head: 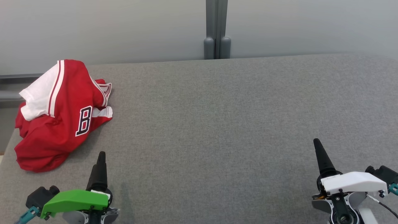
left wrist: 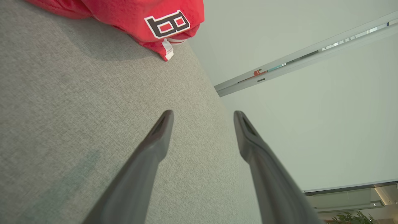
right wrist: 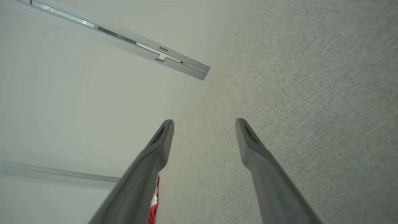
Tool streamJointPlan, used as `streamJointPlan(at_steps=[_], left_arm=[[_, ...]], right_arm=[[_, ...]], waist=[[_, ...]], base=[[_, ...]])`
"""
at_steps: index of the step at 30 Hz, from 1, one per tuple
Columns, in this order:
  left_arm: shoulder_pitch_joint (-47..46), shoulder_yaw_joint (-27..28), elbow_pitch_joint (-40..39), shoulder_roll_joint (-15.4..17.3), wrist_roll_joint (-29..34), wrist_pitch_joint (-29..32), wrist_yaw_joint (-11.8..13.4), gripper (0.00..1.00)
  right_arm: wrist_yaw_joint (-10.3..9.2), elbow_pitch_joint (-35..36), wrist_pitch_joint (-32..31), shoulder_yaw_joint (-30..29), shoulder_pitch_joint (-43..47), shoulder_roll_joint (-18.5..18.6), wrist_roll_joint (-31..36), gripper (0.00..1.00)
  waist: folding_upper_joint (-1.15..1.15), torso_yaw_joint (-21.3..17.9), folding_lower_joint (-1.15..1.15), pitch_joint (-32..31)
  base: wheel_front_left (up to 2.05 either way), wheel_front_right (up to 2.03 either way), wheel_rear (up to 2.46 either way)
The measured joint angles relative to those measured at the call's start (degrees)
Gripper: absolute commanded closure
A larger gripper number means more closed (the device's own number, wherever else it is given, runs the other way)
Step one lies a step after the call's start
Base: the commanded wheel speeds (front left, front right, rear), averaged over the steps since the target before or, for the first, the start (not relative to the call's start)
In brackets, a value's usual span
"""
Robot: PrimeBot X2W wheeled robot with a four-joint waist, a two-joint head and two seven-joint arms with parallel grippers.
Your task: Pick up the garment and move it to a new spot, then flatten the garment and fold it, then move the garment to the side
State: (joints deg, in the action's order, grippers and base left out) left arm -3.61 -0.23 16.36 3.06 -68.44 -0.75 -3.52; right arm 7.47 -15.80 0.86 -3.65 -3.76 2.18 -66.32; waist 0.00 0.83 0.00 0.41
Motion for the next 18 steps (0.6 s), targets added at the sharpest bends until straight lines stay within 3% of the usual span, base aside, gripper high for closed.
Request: streamJointPlan(at_steps=[18], left_arm=[[-0.8,-3.4,-0.4,0.9,17.7,-3.7,1.5,0.00]], right_arm=[[0.00,0.1,3.6,1.0,-0.4,0.1,18.2,0.00]], waist=[[0.00,0.5,0.00,0.0]], base=[[0.00,0.00,0.00]])
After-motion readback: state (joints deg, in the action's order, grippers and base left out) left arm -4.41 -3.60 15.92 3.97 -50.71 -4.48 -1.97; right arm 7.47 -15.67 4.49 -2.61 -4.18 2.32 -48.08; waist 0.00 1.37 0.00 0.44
